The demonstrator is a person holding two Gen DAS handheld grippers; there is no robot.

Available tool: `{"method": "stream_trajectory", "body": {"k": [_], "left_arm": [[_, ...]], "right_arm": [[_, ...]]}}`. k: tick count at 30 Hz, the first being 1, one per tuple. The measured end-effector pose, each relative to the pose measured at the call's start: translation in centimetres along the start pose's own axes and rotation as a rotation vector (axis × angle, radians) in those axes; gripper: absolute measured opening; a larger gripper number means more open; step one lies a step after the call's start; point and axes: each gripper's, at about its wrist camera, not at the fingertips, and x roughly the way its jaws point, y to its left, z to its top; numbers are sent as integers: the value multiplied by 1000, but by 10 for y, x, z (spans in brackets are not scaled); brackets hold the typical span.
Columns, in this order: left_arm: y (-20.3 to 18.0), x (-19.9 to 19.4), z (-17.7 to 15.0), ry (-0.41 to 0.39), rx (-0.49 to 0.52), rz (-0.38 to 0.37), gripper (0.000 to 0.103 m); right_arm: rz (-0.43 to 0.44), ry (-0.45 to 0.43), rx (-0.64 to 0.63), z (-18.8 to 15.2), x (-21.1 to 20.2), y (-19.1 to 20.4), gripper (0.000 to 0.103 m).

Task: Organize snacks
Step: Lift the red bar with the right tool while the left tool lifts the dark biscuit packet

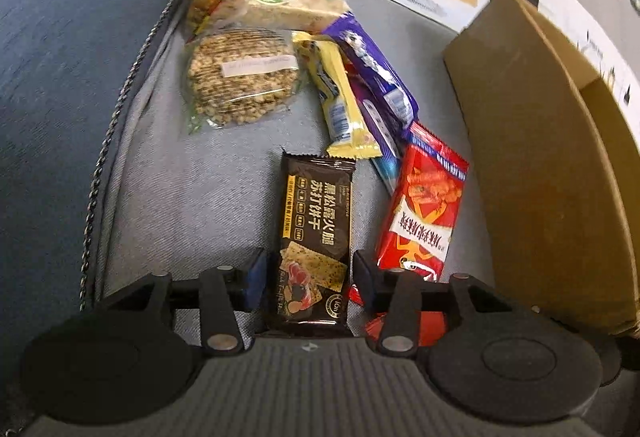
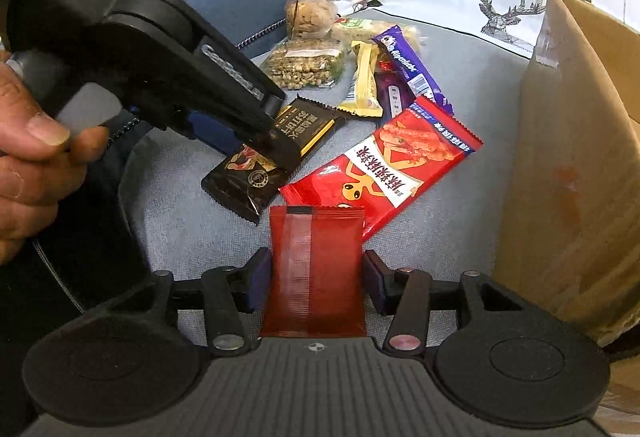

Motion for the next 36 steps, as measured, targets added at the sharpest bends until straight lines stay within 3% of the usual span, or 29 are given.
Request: {"method": "stream_trajectory", "body": {"k": [5, 8, 11, 19, 27, 36], "left_arm": [[-18, 5, -2, -14, 76, 73, 53], [-28, 6, -4, -27, 115, 136, 45], [-32, 6, -6, -38, 129, 157, 43], [-10, -16, -7, -106, 18, 33, 43], [-4, -47, -14, -244, 1, -97, 43], [-3, -61, -20, -313, -8, -174, 43]], "right_arm": [[-8, 7, -14, 0, 1, 2, 53], [-22, 10, -22, -1, 1, 3, 53], [-35, 10, -34, -3, -1, 5, 51], [-53, -55, -37, -4, -17, 6, 45], [-40, -198, -22, 3, -50, 5, 45], [-19, -337, 17, 9, -90, -6, 45]]}}
